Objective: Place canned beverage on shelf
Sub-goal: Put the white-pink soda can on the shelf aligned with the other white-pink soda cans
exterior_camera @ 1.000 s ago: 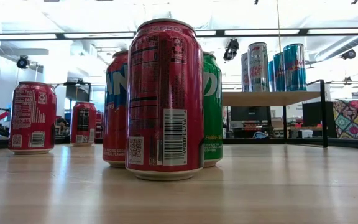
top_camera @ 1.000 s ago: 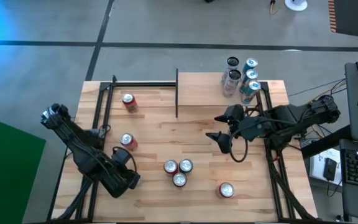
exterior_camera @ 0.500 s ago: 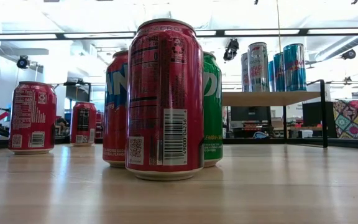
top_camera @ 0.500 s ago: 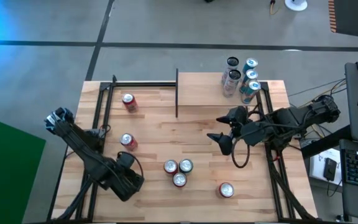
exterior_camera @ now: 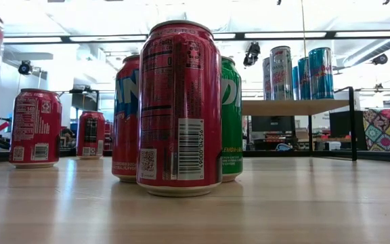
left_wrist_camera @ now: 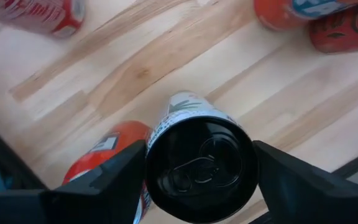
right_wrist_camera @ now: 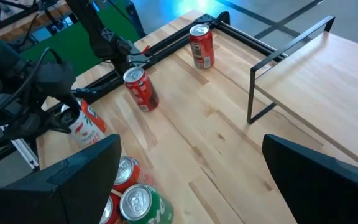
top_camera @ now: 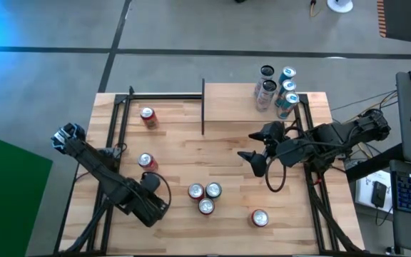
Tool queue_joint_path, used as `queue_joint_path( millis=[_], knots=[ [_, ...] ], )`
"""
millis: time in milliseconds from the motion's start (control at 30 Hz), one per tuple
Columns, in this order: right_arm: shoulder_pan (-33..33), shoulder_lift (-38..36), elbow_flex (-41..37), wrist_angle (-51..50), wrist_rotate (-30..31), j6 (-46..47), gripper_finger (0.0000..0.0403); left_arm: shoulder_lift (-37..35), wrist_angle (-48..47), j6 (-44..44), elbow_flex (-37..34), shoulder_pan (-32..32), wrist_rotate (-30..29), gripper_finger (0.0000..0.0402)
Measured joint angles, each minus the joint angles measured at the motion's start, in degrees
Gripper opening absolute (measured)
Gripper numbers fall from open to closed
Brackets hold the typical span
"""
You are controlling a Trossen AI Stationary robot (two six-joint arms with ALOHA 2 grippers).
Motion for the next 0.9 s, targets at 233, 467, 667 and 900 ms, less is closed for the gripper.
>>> queue_joint_path(
  millis=[233,467,667,900],
  knots=[
    [0.0,-0.3,0.0,0.0,-0.1,0.0,0.0379,-0.1,1.7,5.3,-0.2,2.3,-0.1,0.0256],
    [0.0,-0.4,0.0,-0.1,-0.2,-0.3,0.0379,0.0,0.8,14.8,1.3,5.3,-1.9,0.0252],
    [-0.3,-0.4,0.0,-7.8,0.0,1.0,0.0379,-0.1,0.9,28.5,2.5,8.9,-1.7,0.0252],
    [-0.4,-0.4,-2.6,-10.6,0.1,4.5,0.0379,-0.2,1.2,44.0,6.2,14.6,-1.8,0.0253]
  ],
)
